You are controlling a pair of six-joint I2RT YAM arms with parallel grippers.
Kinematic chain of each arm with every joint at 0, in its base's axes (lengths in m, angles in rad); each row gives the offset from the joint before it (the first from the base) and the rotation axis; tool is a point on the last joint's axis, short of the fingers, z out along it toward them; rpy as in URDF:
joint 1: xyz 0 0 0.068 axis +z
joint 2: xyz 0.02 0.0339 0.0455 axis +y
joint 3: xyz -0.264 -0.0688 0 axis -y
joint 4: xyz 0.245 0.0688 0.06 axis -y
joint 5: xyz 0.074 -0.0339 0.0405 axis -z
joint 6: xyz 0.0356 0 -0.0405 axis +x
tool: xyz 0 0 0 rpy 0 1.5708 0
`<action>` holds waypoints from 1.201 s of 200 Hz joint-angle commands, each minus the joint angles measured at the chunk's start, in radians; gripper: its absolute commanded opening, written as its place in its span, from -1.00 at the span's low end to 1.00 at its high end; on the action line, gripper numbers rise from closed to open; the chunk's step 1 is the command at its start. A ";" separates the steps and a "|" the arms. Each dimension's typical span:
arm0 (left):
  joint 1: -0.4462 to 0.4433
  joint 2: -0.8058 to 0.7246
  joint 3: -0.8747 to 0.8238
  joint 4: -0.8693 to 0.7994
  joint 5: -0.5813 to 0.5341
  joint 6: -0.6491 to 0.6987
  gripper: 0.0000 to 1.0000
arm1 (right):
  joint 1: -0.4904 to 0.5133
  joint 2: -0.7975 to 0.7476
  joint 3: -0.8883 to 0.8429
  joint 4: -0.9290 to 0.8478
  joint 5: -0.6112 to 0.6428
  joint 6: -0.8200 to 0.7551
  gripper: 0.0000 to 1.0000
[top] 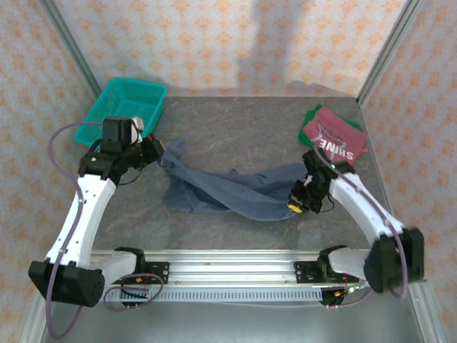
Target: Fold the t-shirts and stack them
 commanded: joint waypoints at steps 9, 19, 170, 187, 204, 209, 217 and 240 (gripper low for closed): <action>-0.001 0.129 0.010 0.079 -0.061 0.058 -1.00 | -0.048 0.285 0.165 0.112 -0.014 -0.138 -0.55; -0.001 0.163 0.017 0.095 -0.073 0.069 -1.00 | -0.058 0.370 0.240 0.133 -0.003 -0.146 -0.51; -0.001 0.252 -0.010 0.153 -0.112 0.066 -1.00 | 0.018 -0.176 -0.234 0.267 0.000 0.056 -0.48; -0.001 0.256 -0.010 0.150 -0.110 0.073 -1.00 | 0.028 -0.162 -0.279 0.349 -0.009 0.091 -0.53; 0.001 0.254 -0.010 0.143 -0.110 0.076 -1.00 | 0.034 -0.120 -0.282 0.393 -0.003 0.095 -0.55; 0.001 0.252 -0.009 0.143 -0.110 0.078 -1.00 | 0.035 -0.101 -0.283 0.407 0.000 0.096 -0.54; 0.000 0.250 -0.011 0.143 -0.110 0.078 -1.00 | 0.037 -0.076 -0.284 0.432 0.006 0.099 -0.51; 0.001 0.240 -0.017 0.135 -0.112 0.084 -1.00 | 0.038 -0.013 -0.274 0.497 0.010 0.110 -0.38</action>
